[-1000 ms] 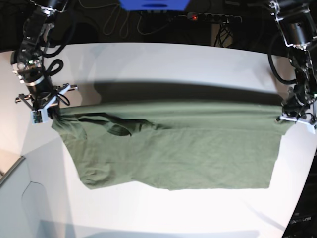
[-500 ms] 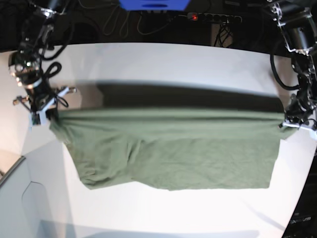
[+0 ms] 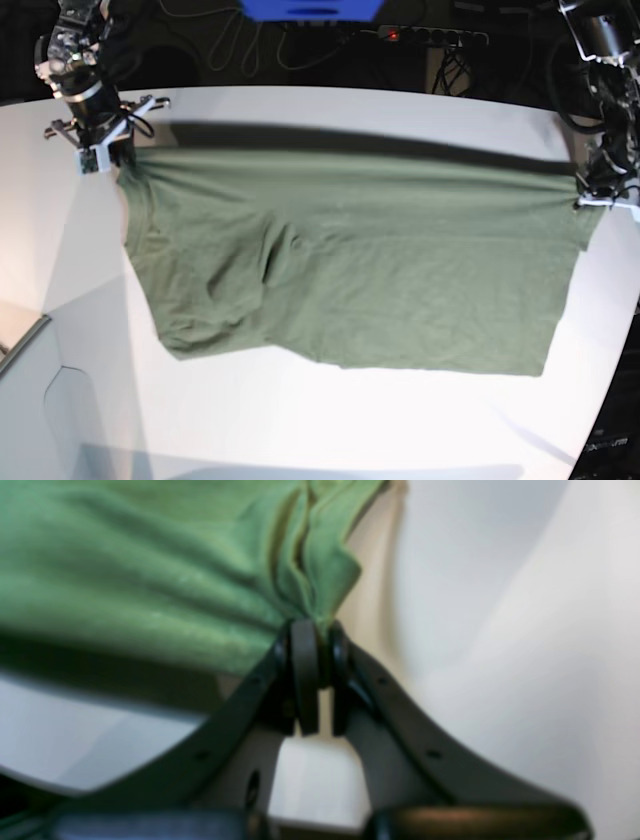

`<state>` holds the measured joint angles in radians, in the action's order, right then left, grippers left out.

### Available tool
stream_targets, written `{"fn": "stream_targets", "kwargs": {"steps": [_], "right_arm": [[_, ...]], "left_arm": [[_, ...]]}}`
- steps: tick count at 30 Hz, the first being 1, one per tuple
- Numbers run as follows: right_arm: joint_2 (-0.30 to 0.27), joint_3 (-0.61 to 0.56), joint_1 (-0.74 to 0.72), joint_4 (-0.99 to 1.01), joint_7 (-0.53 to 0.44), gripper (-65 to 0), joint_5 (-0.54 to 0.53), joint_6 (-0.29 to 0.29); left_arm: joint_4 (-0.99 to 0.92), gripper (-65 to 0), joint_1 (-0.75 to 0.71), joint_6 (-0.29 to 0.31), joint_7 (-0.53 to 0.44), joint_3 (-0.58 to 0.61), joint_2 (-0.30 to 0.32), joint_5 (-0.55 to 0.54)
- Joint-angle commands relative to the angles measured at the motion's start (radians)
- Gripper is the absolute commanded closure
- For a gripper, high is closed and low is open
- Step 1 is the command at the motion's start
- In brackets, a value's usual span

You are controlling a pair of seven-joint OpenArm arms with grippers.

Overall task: Layout the t-shirt on the table in an organized manner, then fold the t-shirt properly
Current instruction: 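Drag the t-shirt edge away from its hem with both grippers to flatten it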

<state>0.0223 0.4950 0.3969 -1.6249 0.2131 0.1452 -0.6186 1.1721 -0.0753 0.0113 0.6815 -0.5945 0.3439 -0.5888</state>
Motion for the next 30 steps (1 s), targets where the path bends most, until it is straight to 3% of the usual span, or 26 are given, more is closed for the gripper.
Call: {"fn": "stream_targets", "kwargs": {"steps": [1,10,15,18,30], "right_arm": [[-0.006,0.004,0.007,-0.016,-0.022,0.0,-0.009,0.006],[-0.006,0.020,0.055,0.074,-0.030,0.0,-0.011,0.004],[-0.005,0.027,0.121,0.093,-0.172,0.0,-0.057,0.004],[-0.005,0.027,0.142,0.114,-0.209,0.0,-0.062,0.004],[-0.005,0.027,0.141,0.160,-0.209,-1.1,-0.062,0.004]], "left_arm": [[0.013,-0.1,0.002,-0.004,-0.023,-0.011,0.019,-0.001],[0.047,-0.1,-0.119,-0.004,-0.021,-0.017,0.017,-0.004],[0.162,-0.1,-0.215,-0.004,-0.021,-0.052,-0.030,-0.004],[0.217,-0.1,-0.246,-0.004,-0.016,-0.091,-0.062,0.003],[0.226,-1.7,-0.283,0.014,-0.012,-0.094,-0.064,0.002]]}}
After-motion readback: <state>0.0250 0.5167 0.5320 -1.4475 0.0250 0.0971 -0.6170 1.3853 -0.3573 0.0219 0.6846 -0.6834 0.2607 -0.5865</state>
